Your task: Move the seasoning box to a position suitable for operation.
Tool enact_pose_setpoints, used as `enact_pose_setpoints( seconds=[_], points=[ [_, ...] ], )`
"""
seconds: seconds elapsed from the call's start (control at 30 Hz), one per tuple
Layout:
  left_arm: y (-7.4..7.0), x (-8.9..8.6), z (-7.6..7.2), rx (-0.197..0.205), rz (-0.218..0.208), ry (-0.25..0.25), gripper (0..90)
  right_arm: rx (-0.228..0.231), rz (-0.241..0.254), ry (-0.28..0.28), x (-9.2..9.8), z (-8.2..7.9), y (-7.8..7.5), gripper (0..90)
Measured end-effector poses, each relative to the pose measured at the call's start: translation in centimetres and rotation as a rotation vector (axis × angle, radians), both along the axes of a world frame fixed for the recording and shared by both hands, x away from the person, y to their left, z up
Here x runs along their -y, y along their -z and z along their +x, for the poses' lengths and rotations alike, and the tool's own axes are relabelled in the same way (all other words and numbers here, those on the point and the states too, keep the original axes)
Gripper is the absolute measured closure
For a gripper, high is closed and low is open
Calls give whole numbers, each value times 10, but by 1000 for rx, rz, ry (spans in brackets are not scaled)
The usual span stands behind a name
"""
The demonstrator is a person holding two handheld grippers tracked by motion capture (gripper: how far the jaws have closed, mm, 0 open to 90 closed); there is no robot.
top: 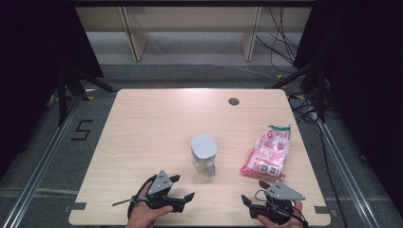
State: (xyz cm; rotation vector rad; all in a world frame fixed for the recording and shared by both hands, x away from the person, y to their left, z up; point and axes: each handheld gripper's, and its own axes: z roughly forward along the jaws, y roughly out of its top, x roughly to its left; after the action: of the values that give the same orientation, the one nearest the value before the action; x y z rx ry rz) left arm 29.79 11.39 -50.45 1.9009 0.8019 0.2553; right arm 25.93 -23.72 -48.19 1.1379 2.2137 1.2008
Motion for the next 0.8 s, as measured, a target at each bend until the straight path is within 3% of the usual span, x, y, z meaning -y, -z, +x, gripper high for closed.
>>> enact_pose_setpoints(
  seconds=[0.13, 0.23, 0.47, 0.6, 0.67, 0.7, 0.73, 0.77, 0.8],
  points=[
    [-3, 10, 3, 2, -3, 26, 213, 4, -2, 3, -1, 0, 0, 213],
    [-5, 18, 6, 10, 2, 37, 235, -23, 19, 26, -3, -3, 0, 210],
    [-5, 35, 13, 25, 3, 50, 287, -3, 20, 13, -2, -2, 0, 210],
    [-5, 50, 20, 28, 24, 67, 297, -22, 24, 22, -3, -3, 0, 210],
    [-5, 53, 21, 37, 16, 65, 312, -21, 26, 22, -3, -3, 0, 210],
    [-5, 58, 24, 35, 18, 62, 322, 3, 10, 4, -1, -1, 0, 210],
    [-6, 59, 27, 46, 19, 64, 328, -13, 16, 15, -2, -2, 0, 210],
    [-7, 62, 26, 44, 15, 30, 351, -24, 25, 17, -3, -3, 0, 210],
    [-6, 64, 29, 54, 11, 38, 377, -23, 24, 14, -3, -3, 0, 210]
  ],
)
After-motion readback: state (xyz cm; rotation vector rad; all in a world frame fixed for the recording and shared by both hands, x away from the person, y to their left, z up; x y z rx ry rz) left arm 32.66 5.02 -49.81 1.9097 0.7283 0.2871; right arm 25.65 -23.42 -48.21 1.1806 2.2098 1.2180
